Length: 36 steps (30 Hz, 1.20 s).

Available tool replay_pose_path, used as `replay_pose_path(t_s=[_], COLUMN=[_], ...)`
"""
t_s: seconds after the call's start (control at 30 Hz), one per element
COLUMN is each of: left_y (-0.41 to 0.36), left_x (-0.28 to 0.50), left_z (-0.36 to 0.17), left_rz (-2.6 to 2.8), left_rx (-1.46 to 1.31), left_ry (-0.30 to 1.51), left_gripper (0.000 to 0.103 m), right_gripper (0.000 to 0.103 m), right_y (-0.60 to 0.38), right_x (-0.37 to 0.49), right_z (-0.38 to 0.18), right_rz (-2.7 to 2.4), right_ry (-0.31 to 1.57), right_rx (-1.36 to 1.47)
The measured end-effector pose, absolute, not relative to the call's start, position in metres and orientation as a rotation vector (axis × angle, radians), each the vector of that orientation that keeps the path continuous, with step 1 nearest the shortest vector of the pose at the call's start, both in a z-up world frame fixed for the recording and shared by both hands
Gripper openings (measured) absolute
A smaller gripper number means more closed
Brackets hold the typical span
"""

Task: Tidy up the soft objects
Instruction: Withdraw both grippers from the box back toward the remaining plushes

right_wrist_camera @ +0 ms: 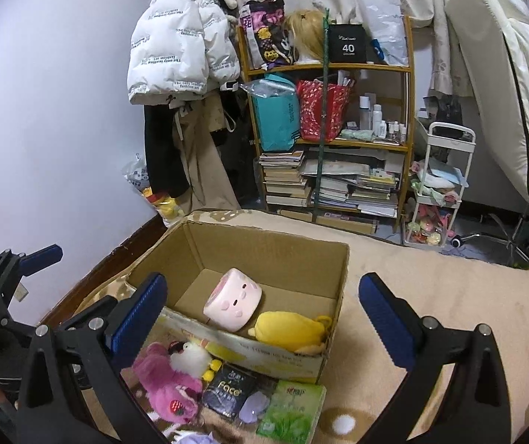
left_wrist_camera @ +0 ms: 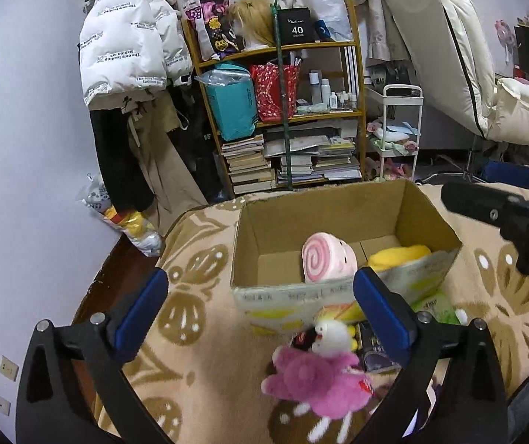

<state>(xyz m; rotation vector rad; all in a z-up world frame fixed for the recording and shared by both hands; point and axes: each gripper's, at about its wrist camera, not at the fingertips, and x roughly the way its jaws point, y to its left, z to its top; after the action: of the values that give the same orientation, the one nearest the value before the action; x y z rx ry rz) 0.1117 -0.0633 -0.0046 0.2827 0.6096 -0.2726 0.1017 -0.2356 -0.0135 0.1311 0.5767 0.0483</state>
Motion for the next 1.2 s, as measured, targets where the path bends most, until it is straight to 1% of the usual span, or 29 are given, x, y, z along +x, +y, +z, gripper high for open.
replay_pose_path(t_s=[0.27, 0.77, 1.2], left_y=[-0.05, -0.022, -0.02], left_x=[0.079, 0.037, 0.049], left_z=[-0.004, -0.01, -0.023], left_rz=[-0.241, -0.214, -0.238], left_rx=[0.276, 0.25, 0.232], left_ry=[0.655, 0.76, 0.798], left_gripper=[0.099, 0.099, 0.099], right_gripper=[0.103, 0.103, 0.103], right_y=[-0.236, -0.23, -0.221], right_x=[0.071, 0.024, 0.031], right_z=[-0.004, -0.011, -0.037], right_rz=[0.033, -0.017, -0.026], right_ry=[0.57, 0.653, 0.747], right_rx=[0.151, 0.173, 0.138])
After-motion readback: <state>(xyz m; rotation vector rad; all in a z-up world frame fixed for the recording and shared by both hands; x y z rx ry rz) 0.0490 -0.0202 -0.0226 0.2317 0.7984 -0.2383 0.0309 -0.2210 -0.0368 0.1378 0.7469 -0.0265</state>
